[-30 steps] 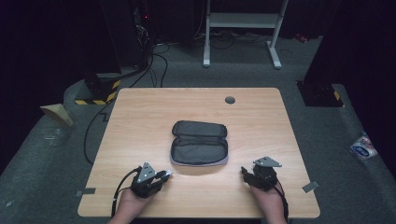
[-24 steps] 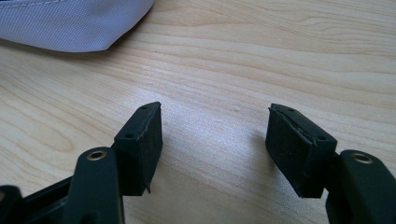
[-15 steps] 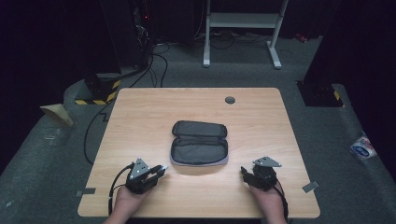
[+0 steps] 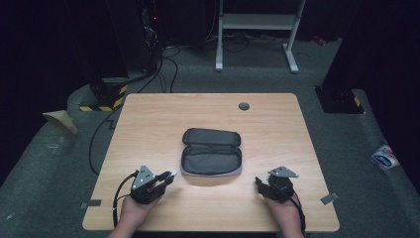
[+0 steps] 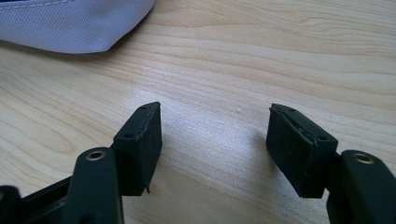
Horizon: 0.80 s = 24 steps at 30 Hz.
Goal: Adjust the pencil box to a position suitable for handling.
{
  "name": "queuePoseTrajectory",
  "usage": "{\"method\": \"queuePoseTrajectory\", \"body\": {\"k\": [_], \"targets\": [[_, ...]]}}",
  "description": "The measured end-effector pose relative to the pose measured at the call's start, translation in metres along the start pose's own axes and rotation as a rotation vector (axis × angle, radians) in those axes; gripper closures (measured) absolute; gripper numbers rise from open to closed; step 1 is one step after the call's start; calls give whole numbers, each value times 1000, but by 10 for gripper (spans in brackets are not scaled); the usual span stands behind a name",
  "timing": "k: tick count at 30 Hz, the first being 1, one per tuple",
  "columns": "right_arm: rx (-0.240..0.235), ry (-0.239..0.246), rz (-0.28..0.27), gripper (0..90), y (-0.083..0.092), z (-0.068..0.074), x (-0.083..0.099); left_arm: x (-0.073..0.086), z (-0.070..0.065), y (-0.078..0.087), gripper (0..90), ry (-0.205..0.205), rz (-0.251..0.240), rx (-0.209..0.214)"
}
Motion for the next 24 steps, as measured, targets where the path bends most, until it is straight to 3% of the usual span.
{"method": "queuePoseTrajectory", "body": {"k": [15, 24], "targets": [[2, 1, -1, 358, 0, 0, 0, -19, -2, 7, 730, 6, -83, 2], [2, 1, -2, 358, 0, 0, 0, -37, -6, 14, 730, -13, -133, 7]]}}
Point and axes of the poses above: each handheld gripper's, and its own axes: y roughly backward along the jaws, x roughly out of its underside, z roughly to its left, the point moved 3 cm from there along -y, roughly forward along the jaws, and after that the axes turned 11 degrees about -z, right-handed, at the moved point
